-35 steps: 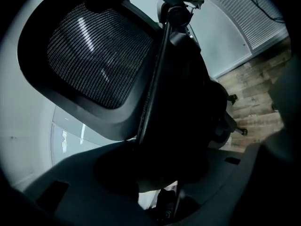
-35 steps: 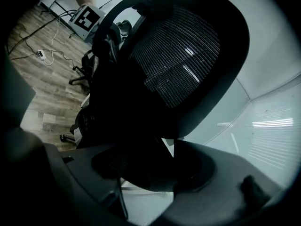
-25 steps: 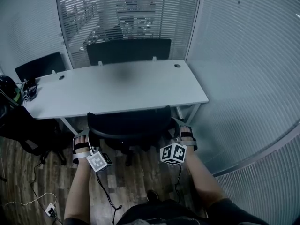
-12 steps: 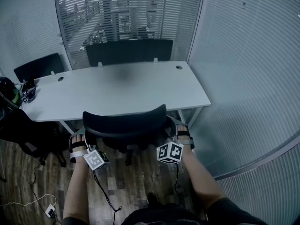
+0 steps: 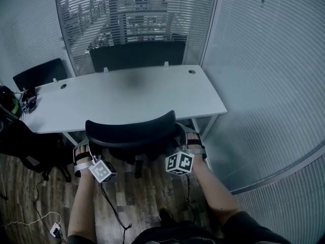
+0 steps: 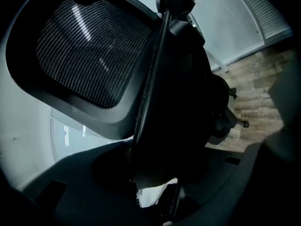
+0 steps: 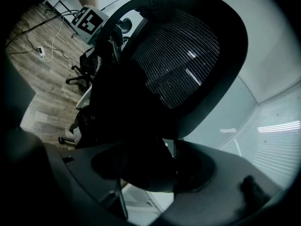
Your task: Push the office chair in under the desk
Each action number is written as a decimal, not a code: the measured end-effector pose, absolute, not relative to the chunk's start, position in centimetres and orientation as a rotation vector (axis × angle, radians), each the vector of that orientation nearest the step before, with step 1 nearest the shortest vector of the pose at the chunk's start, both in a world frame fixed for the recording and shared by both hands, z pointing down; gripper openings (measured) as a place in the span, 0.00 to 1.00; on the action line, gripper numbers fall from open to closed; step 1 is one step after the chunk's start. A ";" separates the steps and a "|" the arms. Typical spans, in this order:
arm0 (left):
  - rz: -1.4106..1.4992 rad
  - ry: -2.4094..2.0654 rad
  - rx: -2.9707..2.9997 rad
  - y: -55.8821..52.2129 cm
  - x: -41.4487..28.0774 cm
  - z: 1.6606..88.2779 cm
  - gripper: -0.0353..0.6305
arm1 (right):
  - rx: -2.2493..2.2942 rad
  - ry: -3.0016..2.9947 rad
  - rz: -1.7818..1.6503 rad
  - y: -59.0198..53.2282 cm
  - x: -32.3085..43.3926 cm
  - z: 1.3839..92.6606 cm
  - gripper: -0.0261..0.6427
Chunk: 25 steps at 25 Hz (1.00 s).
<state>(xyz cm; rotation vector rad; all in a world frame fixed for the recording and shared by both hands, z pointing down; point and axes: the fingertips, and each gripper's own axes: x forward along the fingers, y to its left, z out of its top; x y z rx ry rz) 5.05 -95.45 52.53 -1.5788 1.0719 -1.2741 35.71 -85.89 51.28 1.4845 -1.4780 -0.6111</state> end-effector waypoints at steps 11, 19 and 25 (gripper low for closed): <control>-1.237 1.147 -1.619 -93.0 4.4 50.9 0.38 | 1.519 -1.445 -0.623 -81.7 35.4 50.5 0.47; -1.118 1.225 -1.710 -87.0 3.5 48.5 0.38 | 1.637 -1.521 -0.550 -77.7 33.4 47.5 0.47; -0.998 1.293 -1.839 -80.6 1.6 45.9 0.37 | 1.706 -1.601 -0.477 -73.2 29.7 45.6 0.46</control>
